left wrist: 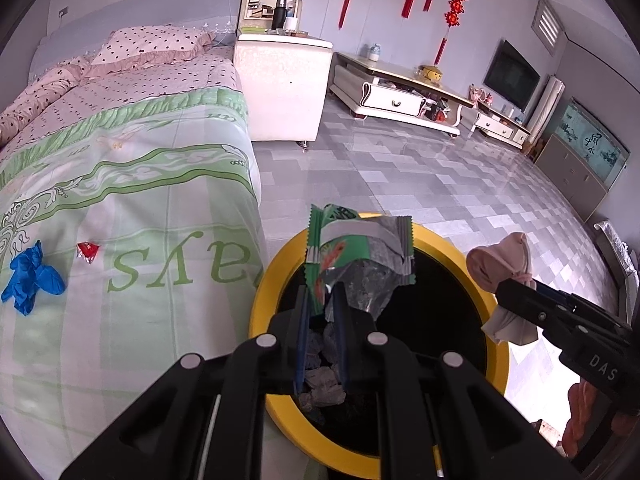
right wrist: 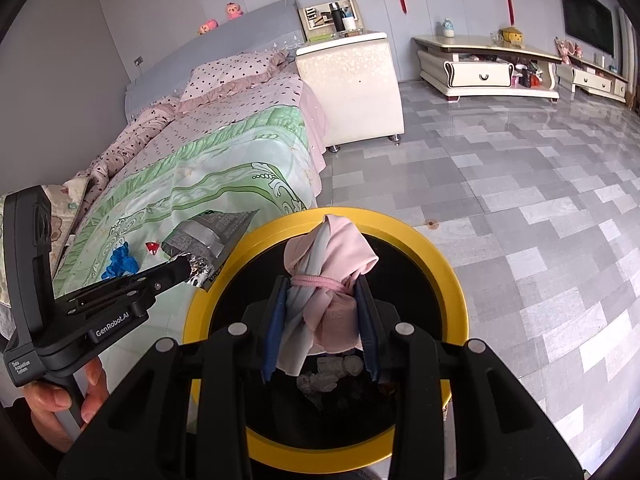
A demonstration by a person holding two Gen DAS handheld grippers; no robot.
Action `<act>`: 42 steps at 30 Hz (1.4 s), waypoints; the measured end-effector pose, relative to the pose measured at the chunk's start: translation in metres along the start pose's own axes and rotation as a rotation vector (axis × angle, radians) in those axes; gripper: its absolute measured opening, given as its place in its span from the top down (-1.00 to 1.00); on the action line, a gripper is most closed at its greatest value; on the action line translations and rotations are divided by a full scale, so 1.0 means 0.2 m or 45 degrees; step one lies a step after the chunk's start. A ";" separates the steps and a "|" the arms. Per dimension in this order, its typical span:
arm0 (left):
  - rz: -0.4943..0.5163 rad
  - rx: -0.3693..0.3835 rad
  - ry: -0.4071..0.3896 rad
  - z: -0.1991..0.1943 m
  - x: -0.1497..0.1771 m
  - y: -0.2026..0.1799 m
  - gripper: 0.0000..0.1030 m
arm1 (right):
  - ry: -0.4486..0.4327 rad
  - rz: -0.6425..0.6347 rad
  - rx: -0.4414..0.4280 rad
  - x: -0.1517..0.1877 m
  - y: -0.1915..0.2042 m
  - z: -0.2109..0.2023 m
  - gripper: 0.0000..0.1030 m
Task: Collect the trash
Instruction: 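Open both tools over the bin to drop the wrapper and cloth, then move both tools back over the bed toward the glove and candy wrapper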
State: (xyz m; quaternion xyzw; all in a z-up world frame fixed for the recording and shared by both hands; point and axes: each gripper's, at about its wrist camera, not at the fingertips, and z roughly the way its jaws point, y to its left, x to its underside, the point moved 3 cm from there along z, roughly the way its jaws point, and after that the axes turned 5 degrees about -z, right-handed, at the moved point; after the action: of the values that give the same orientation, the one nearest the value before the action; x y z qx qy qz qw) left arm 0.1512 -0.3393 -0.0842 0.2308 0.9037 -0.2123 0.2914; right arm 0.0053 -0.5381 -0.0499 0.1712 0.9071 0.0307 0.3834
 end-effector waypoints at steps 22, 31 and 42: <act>-0.017 -0.024 -0.070 -0.10 -0.01 0.06 -0.31 | -0.058 0.038 0.041 -0.05 -0.05 -0.08 0.08; -0.096 -0.112 -0.117 -0.20 -0.04 0.30 -0.56 | -0.108 -0.003 -0.002 -0.10 0.11 -0.12 -0.15; -0.253 -0.266 -0.170 -0.33 -0.06 0.79 -0.57 | -0.123 -0.105 -0.137 -0.21 0.54 0.05 -0.16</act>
State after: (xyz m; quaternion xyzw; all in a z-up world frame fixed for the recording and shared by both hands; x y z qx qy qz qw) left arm 0.2173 -0.1814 -0.0683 0.0942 0.9179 -0.1598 0.3507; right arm 0.0707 -0.4517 -0.0079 0.1142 0.8908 0.0554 0.4363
